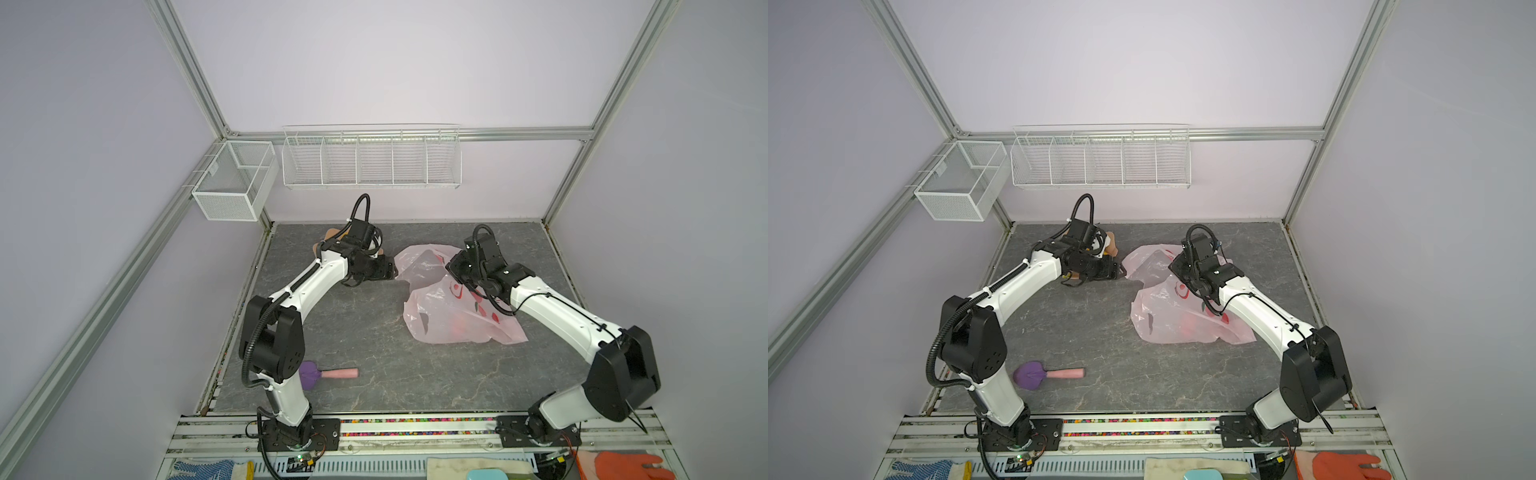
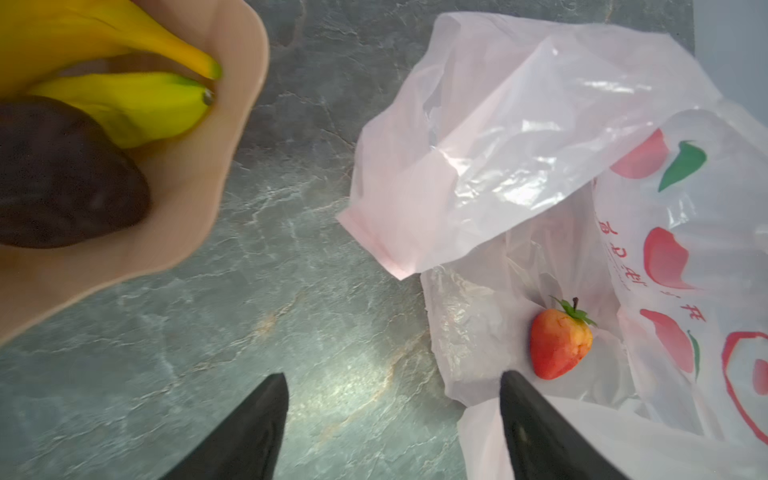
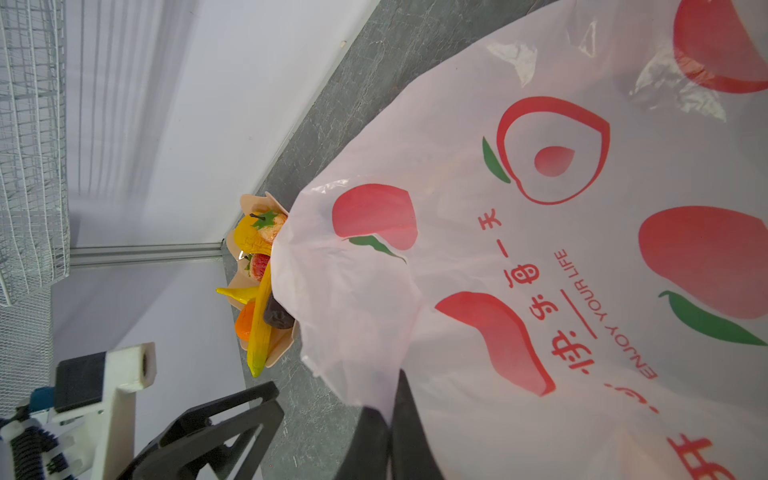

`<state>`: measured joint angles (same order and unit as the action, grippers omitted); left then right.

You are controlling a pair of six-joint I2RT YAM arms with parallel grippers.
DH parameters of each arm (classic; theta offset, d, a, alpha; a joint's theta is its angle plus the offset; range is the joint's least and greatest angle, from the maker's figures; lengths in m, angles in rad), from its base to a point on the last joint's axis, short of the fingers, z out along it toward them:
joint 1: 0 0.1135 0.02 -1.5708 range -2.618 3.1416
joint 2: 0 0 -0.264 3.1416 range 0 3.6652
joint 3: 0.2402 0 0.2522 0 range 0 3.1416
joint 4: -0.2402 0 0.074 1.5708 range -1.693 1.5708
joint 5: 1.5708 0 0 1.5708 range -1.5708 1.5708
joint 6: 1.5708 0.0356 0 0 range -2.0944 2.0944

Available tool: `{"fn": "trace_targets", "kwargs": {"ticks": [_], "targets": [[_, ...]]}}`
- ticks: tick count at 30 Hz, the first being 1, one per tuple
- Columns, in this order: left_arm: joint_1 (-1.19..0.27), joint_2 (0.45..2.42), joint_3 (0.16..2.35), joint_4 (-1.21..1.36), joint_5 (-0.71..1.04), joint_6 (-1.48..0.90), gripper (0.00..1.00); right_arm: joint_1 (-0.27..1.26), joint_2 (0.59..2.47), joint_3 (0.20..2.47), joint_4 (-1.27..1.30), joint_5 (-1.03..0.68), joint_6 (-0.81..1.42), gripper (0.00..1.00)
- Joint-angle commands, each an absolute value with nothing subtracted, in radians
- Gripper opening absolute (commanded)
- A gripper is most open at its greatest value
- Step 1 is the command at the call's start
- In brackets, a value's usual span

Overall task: Place the fruits into the plastic bag
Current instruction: 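Withdraw the left gripper from the bag and move it over the bowl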

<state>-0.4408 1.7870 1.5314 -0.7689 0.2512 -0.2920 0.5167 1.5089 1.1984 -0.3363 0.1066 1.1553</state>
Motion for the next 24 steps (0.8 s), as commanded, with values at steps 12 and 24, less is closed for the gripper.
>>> {"fn": "trace_targets", "kwargs": {"ticks": [12, 24], "targets": [[-0.287, 2.006, 1.946, -1.106, 0.039, -0.081, 0.77, 0.504, 1.521, 1.218, -0.354, 0.075, 1.155, 0.06], [-0.286, 2.138, 1.976, -1.091, 0.06, -0.311, 0.73, 0.502, 1.529, 1.224, -0.35, 0.071, 1.15, 0.06]]}}
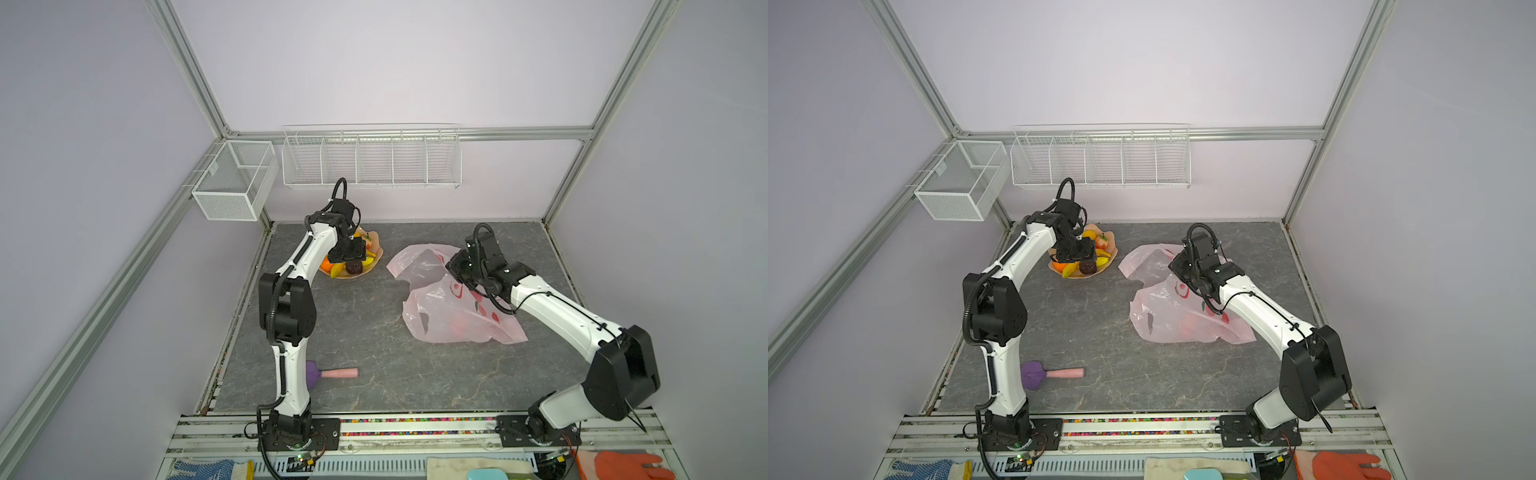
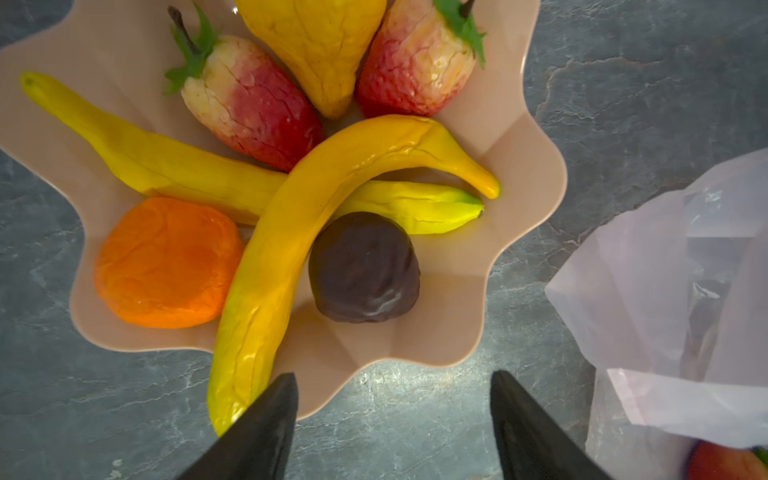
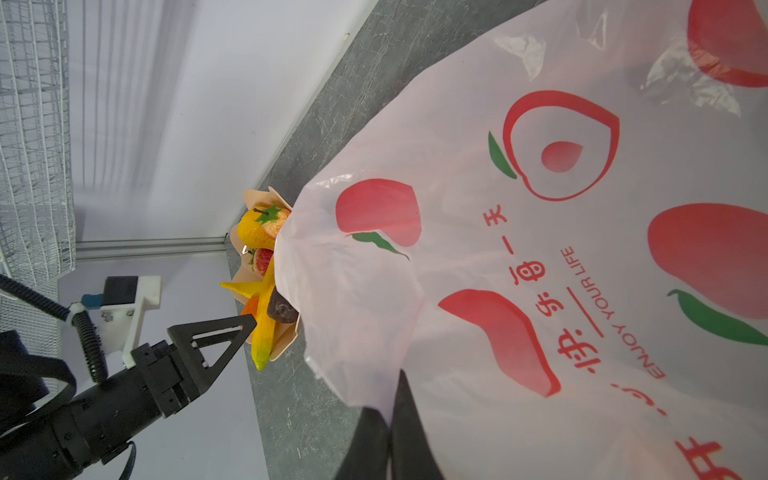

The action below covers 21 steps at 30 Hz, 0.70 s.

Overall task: Place the fruits into the plastic bag
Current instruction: 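Withdraw the left gripper from the bag and move it over the bowl, then lower the left gripper into the bowl and grasp the dark plum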

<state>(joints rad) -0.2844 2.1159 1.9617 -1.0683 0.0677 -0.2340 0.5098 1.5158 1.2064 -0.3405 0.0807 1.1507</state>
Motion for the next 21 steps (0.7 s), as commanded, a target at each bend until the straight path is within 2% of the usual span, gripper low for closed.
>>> {"fn": "trace_targets", "kwargs": {"ticks": [1, 21], "targets": [[-0.287, 2.144, 1.972, -1.083, 0.056, -0.324, 0.73, 0.502, 1.53, 1.226, -0.35, 0.069, 1.151, 0.06], [-0.286, 2.251, 1.947, -0.934, 0.008, -0.48, 0.73, 0.502, 1.525, 1.236, -0.351, 0.064, 1.142, 0.06]]}}
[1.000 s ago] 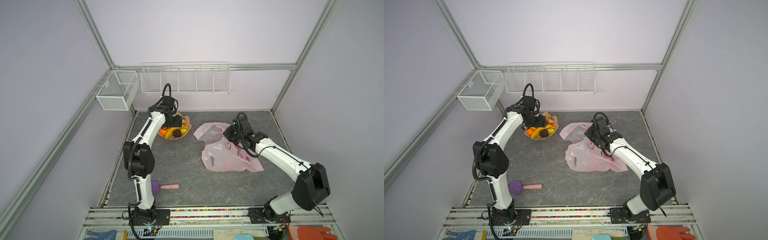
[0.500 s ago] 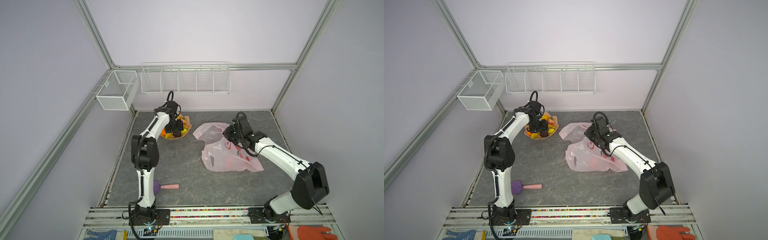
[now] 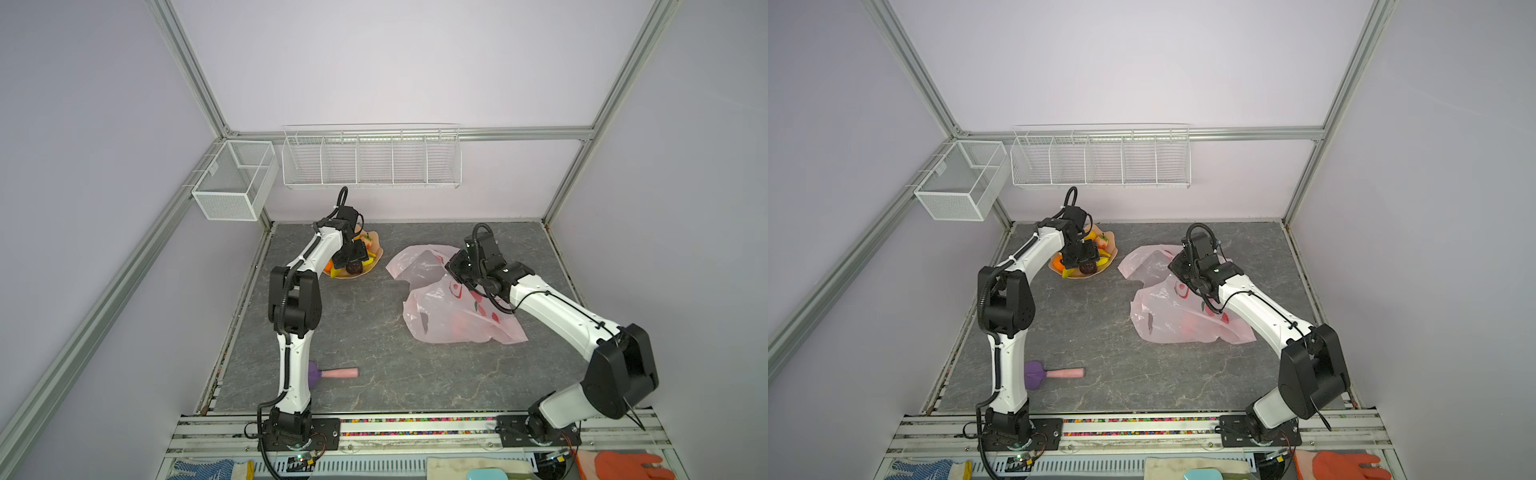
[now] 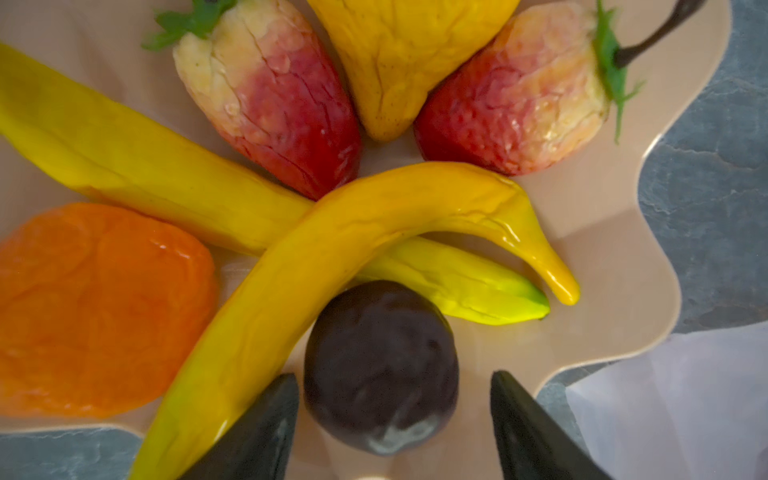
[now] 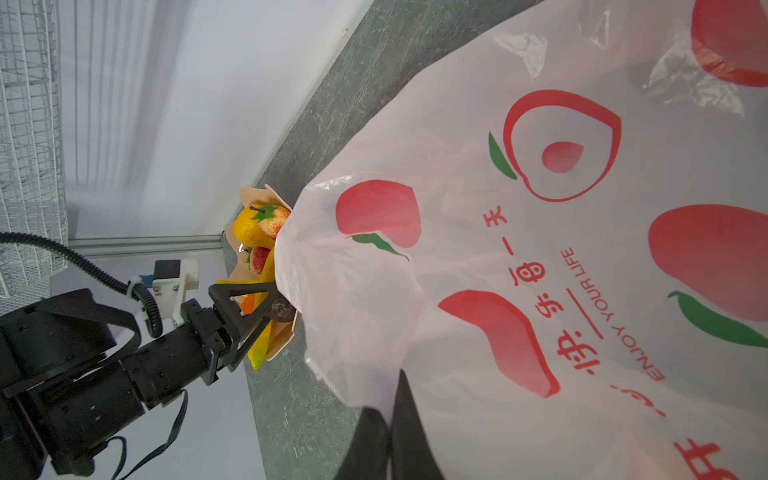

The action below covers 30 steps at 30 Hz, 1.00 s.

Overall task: Place the fruits into the plastic bag
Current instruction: 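Lower the left gripper into the bowl and grasp the dark plum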

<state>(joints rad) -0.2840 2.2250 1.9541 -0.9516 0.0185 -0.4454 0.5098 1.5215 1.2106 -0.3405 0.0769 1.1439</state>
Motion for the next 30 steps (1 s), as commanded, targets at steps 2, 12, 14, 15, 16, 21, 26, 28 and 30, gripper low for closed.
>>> {"fn": "trace_targets", "kwargs": {"ticks": [2, 12, 14, 15, 16, 21, 26, 28, 30], "targets": [[-0.285, 2.257, 1.946, -0.925, 0.009, -0.486, 0.73, 0.503, 1.526, 1.239, -0.351, 0.063, 1.14, 0.06], [-0.285, 2.263, 1.934, -0.934, -0.014, -0.486, 0.66, 0.502, 1.528, 1.235, -0.353, 0.064, 1.144, 0.06], [-0.285, 2.265, 1.93, -0.933, -0.009, -0.485, 0.64, 0.503, 1.528, 1.236, -0.353, 0.063, 1.146, 0.06], [-0.285, 2.265, 1.928, -0.936, -0.008, -0.484, 0.63, 0.502, 1.529, 1.236, -0.353, 0.063, 1.146, 0.06], [-0.285, 2.264, 1.929, -0.939, -0.008, -0.484, 0.62, 0.503, 1.528, 1.236, -0.353, 0.064, 1.147, 0.06], [-0.285, 2.251, 1.919, -0.935, 0.0, -0.479, 0.56, 0.503, 1.529, 1.236, -0.353, 0.065, 1.148, 0.06], [-0.285, 2.219, 1.916, -0.933, 0.008, -0.47, 0.48, 0.503, 1.528, 1.235, -0.353, 0.066, 1.148, 0.06], [-0.285, 2.193, 1.916, -0.928, 0.017, -0.465, 0.47, 0.503, 1.526, 1.235, -0.353, 0.067, 1.148, 0.06], [-0.285, 2.159, 1.913, -0.919, 0.023, -0.457, 0.47, 0.503, 1.527, 1.235, -0.353, 0.067, 1.147, 0.06]]}}
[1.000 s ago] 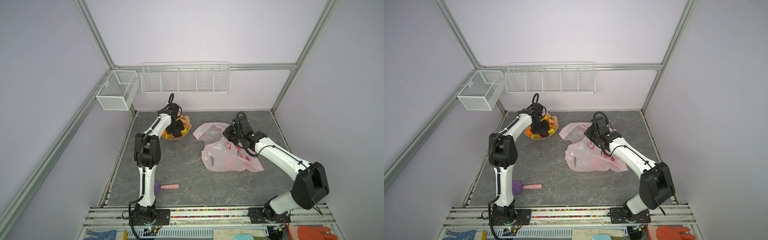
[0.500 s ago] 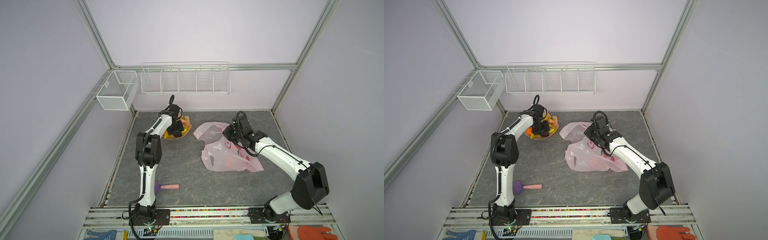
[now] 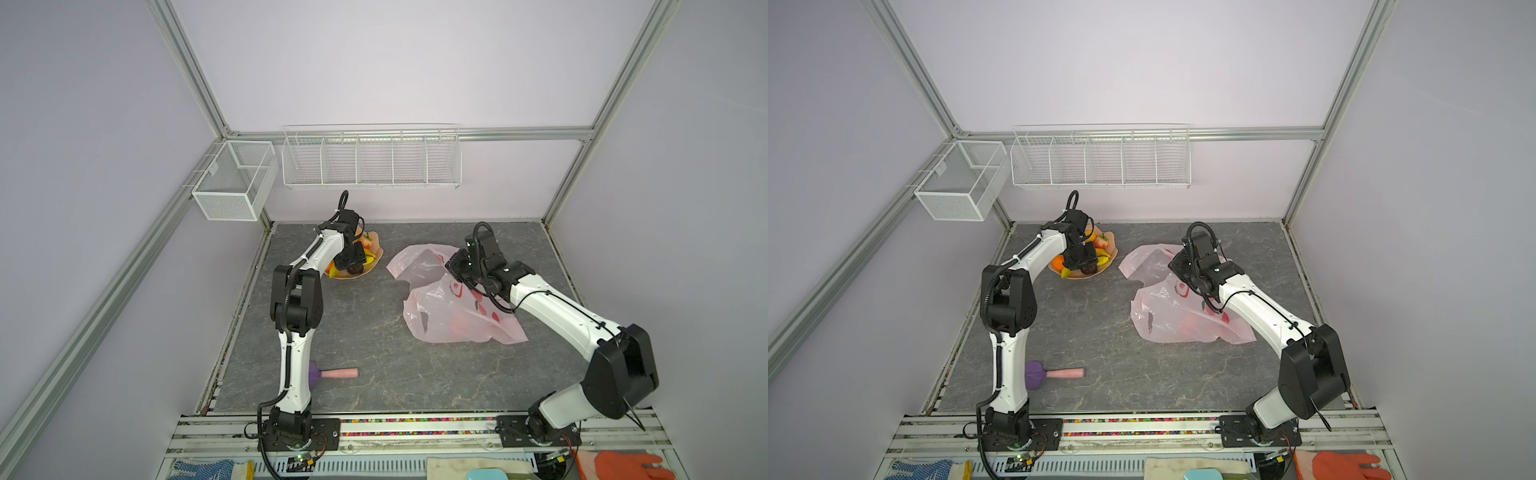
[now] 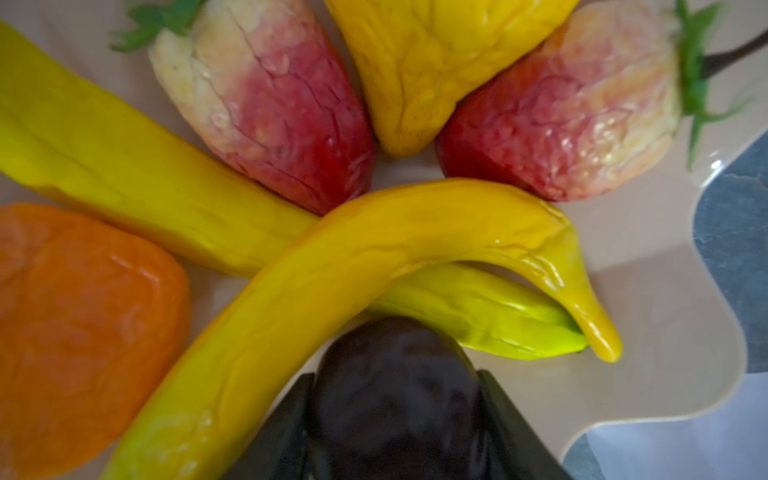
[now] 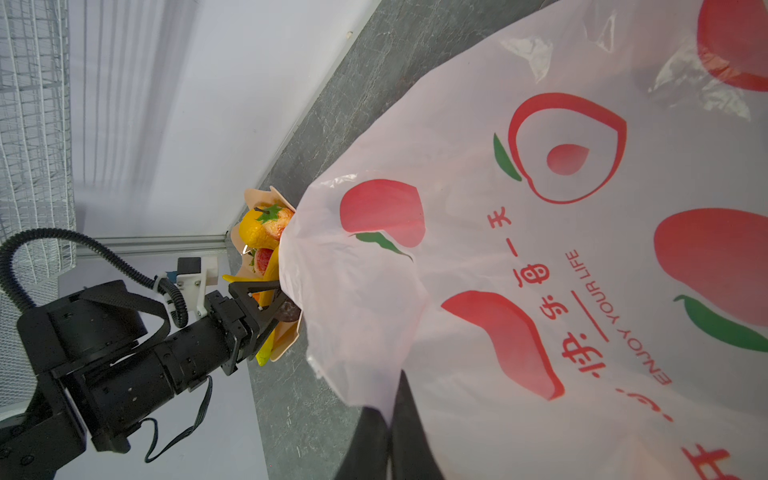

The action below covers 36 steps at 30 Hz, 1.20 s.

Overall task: Place the fruits into the plastic bag
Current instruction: 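Lower the left gripper into the bowl and grasp the dark plum, then carry the dark plum with the left gripper into the bag opening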

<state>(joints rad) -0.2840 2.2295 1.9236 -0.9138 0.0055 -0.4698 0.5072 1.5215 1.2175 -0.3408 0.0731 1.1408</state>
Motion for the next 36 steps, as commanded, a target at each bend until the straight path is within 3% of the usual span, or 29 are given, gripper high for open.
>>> {"fn": "trace_targets", "kwargs": {"ticks": [1, 17, 29, 36], "targets": [[-0.285, 2.146, 1.914, -0.919, 0.027, -0.452, 0.47, 0.503, 1.525, 1.235, -0.353, 0.066, 1.148, 0.06], [-0.303, 1.929, 1.739, -0.813, 0.14, -0.31, 0.4, 0.503, 1.538, 1.238, -0.347, 0.058, 1.148, 0.06], [-0.446, 1.675, 1.329, -0.59, 0.278, -0.038, 0.37, 0.503, 1.536, 1.233, -0.351, 0.048, 1.146, 0.06], [-0.521, 1.71, 1.303, -0.67, 0.274, 0.13, 0.33, 0.502, 1.537, 1.231, -0.35, 0.046, 1.147, 0.06]]}}
